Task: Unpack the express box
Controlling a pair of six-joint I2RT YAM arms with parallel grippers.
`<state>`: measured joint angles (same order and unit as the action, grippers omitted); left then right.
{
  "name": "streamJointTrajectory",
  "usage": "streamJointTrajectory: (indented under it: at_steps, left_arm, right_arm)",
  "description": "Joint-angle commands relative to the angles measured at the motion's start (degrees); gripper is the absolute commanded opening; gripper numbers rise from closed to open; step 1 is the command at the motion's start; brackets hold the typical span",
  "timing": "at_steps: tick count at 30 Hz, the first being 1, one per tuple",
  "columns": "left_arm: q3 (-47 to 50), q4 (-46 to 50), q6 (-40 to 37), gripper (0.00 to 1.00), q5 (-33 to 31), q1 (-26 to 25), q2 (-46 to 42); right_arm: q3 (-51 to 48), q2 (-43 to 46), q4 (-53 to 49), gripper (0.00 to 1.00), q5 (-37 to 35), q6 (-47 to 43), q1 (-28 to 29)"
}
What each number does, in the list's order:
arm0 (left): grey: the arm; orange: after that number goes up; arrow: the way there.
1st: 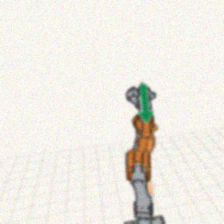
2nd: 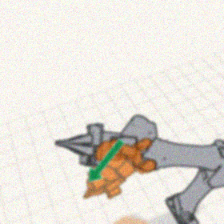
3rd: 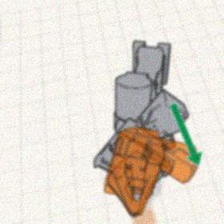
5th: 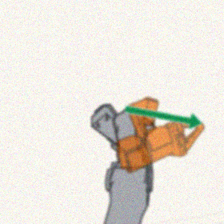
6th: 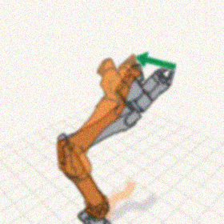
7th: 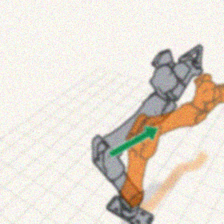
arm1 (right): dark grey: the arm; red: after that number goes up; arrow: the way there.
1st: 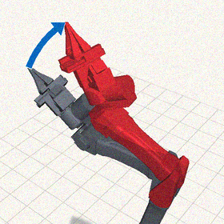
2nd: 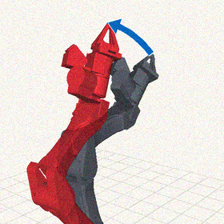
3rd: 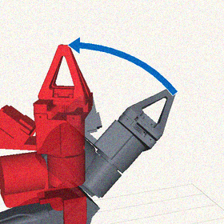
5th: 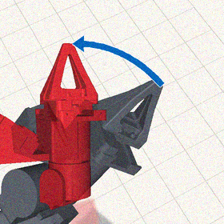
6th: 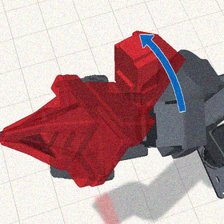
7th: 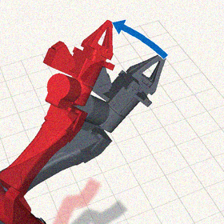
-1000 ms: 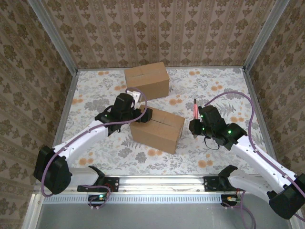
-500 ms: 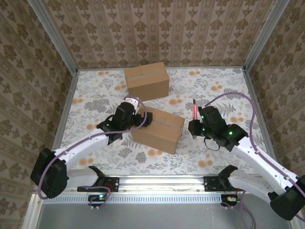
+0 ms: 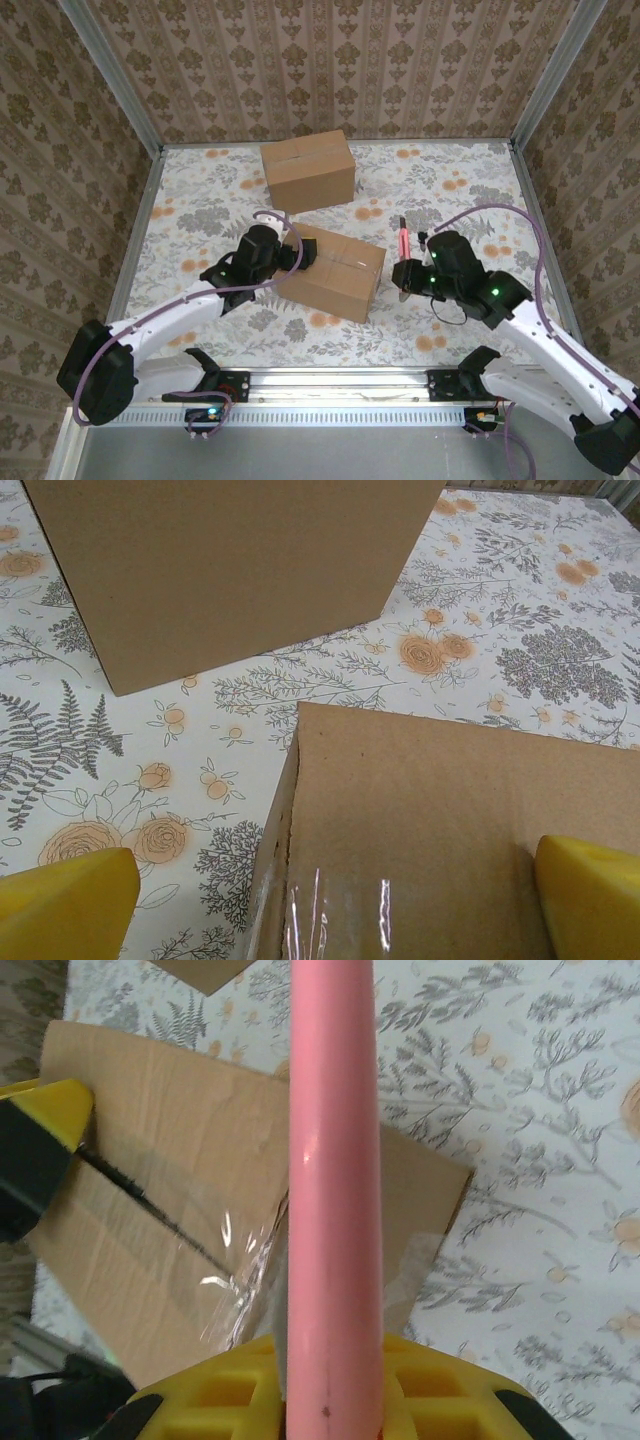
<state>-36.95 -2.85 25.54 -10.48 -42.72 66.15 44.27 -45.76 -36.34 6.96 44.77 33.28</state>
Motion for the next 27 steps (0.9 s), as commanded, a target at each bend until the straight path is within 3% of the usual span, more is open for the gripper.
streamJointTrajectory:
  at_steps: [1, 11, 22, 27]
  left_arm:
    - [3.81, 11.7, -1.28, 1.0, -1.65, 0.04, 3.14]
    - [4.9, 10.77, -0.68, 1.0, -1.08, 0.0, 3.28]
    - [4.54, 10.0, -0.58, 1.0, 0.46, 0.07, 5.04]
    - [4.54, 9.79, -0.31, 1.0, 0.71, 0.06, 5.31]
  right_arm:
    - [-2.44, 5.4, -2.0, 0.0, 4.26, 4.17, 0.41]
    - [-10.84, 14.89, -0.03, 0.0, 10.69, 10.23, 0.4]
    - [-14.02, 14.06, 5.21, 0.0, 10.34, 11.39, 0.36]
    - [-14.15, 12.93, 9.06, 0.0, 14.85, 10.39, 0.35]
